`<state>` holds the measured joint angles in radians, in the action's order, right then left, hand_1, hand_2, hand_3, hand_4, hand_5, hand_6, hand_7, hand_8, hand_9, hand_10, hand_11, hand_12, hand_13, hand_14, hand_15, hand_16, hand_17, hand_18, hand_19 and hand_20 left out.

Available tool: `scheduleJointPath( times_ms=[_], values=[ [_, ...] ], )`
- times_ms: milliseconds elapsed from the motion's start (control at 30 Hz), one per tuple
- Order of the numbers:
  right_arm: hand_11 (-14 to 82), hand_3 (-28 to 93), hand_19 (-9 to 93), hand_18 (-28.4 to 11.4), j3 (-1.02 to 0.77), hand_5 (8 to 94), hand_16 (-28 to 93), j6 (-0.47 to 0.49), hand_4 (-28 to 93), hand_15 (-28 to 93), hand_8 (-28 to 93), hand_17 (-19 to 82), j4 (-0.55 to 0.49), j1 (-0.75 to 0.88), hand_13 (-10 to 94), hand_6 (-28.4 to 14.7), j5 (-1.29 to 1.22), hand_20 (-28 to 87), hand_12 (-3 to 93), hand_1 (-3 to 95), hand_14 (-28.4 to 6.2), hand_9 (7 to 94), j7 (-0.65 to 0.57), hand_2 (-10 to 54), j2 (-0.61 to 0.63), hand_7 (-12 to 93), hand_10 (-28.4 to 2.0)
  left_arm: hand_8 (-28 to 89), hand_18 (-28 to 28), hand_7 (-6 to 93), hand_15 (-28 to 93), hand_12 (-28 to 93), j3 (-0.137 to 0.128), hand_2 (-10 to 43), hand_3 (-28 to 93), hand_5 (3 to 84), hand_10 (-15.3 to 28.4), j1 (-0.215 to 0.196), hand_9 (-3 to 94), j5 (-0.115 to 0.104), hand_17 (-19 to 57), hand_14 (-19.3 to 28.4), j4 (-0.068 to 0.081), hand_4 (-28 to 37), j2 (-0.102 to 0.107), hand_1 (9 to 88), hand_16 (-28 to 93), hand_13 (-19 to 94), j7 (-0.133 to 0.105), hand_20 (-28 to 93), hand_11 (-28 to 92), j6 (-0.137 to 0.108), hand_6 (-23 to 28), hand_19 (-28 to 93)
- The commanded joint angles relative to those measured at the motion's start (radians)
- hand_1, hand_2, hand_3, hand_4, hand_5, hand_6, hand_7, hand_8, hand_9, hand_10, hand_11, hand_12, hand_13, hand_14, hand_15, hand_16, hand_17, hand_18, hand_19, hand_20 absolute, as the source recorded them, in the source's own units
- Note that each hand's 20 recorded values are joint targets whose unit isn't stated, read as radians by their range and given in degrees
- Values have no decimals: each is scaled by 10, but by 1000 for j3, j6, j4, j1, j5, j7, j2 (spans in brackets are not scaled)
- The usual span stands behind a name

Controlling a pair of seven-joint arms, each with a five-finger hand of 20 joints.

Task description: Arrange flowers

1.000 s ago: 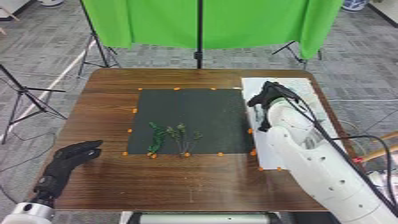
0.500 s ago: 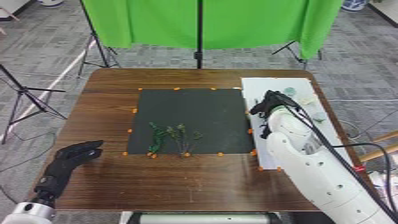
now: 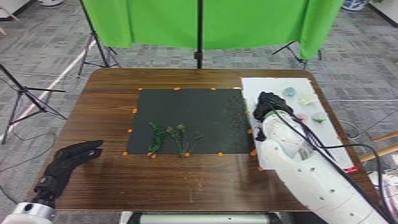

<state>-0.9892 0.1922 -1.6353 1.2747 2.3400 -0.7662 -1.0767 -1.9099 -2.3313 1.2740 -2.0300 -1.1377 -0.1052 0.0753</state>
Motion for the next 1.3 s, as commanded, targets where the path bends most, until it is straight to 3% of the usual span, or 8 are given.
scheduleJointPath(
  times_ms=[33, 400, 633, 1300],
  values=[
    [398, 505, 932, -82, 17, 852, 262, -37, -9, 627, 223, 741, 5, 47, 937, -47, -13, 442, 298, 598, -3, 913, 29, -95, -6, 232, -128, -48, 133, 144, 193, 150, 4, -80, 660, 500, 142, -10, 472, 5, 55, 185, 8, -155, -13, 281, 36, 362, 8, 188, 206, 18, 40, 51],
    [425, 541, 932, -85, -17, 854, 251, -153, 18, 655, 232, 751, -174, 47, 937, -51, 3, 477, 295, 581, 3, 913, 70, -95, 42, 256, -126, -49, 133, 145, 192, 151, 1, -78, 660, 500, 142, -16, 472, 6, 54, 185, 4, -152, -14, 280, 38, 361, 10, 187, 206, 17, 40, 51],
    [430, 542, 932, -85, 0, 855, 249, -170, 22, 661, 232, 752, -271, 96, 937, -52, 3, 484, 293, 581, 2, 912, 114, -95, 35, 259, -126, -49, 133, 144, 193, 151, 4, -78, 659, 500, 142, -11, 472, 7, 54, 186, 5, -151, -13, 281, 37, 361, 14, 187, 207, 21, 41, 51],
    [438, 545, 932, -89, 114, 849, 249, -143, 19, 662, 234, 749, -321, 178, 937, -50, 19, 495, 293, 578, 1, 909, 216, -95, 59, 269, -124, -49, 133, 144, 191, 150, 2, -79, 662, 500, 142, -8, 471, 5, 54, 185, 8, -151, -9, 281, 37, 360, 24, 186, 206, 34, 41, 51]
  ],
)
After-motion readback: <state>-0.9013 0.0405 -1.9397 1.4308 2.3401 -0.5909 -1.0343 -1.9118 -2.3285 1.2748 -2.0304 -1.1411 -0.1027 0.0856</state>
